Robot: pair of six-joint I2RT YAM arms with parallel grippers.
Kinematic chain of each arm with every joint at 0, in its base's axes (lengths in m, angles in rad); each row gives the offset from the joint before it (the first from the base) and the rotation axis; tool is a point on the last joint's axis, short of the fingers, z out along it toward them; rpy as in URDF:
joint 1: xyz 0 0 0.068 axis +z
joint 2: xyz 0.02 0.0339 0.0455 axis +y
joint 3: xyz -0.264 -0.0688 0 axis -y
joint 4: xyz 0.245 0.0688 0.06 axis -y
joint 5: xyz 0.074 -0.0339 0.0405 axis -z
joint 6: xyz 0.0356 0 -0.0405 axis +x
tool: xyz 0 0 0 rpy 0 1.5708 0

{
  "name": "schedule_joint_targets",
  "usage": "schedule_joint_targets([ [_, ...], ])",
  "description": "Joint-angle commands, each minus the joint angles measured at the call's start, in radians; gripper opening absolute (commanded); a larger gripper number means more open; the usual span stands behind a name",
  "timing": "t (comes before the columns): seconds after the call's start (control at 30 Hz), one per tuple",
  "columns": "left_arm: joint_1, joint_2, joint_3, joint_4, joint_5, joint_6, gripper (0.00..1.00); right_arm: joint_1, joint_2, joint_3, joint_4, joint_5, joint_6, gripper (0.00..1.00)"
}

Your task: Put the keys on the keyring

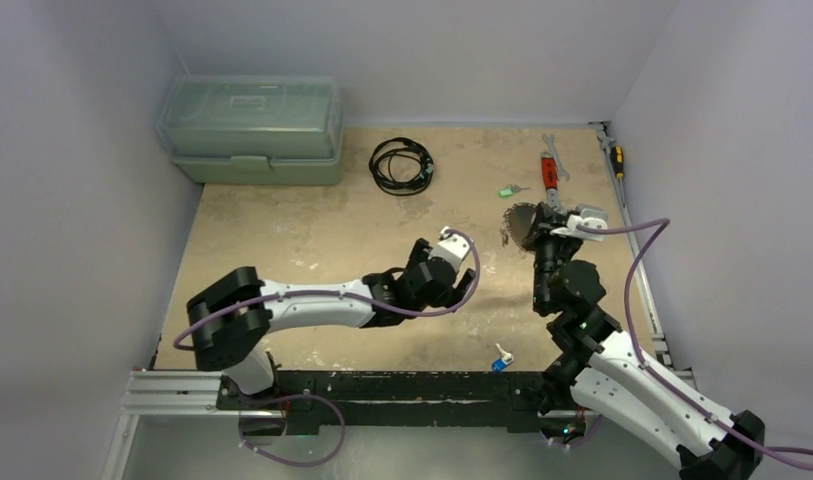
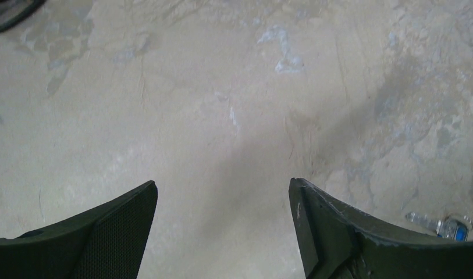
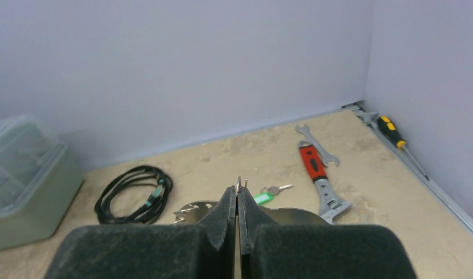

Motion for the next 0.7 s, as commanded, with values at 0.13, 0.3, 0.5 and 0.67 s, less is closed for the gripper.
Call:
schedule_joint_targets([
  [0.13,0.174,0.219,0.254,0.125,0.144,0.024,0.78,-0.005,-0.087,-0.065,0.278,0.335,-0.064,0.00],
  [0.3,0.278,0.414,0.476,0.190,0.265,0.073,0.78,-0.006,-0.077,-0.092,0.391,0.433,-0.121,0.00],
  [0.5,0.358,0.750,0.903,0.167,0.402,0.027,0.76,-0.006,-0.107,-0.112,0.451,0.457,-0.166,0.00],
  [0.67,0.390,0.969,1.161,0.264,0.527,-0.046,0.74,-0.005,-0.140,-0.119,0.443,0.449,-0.158,0.00],
])
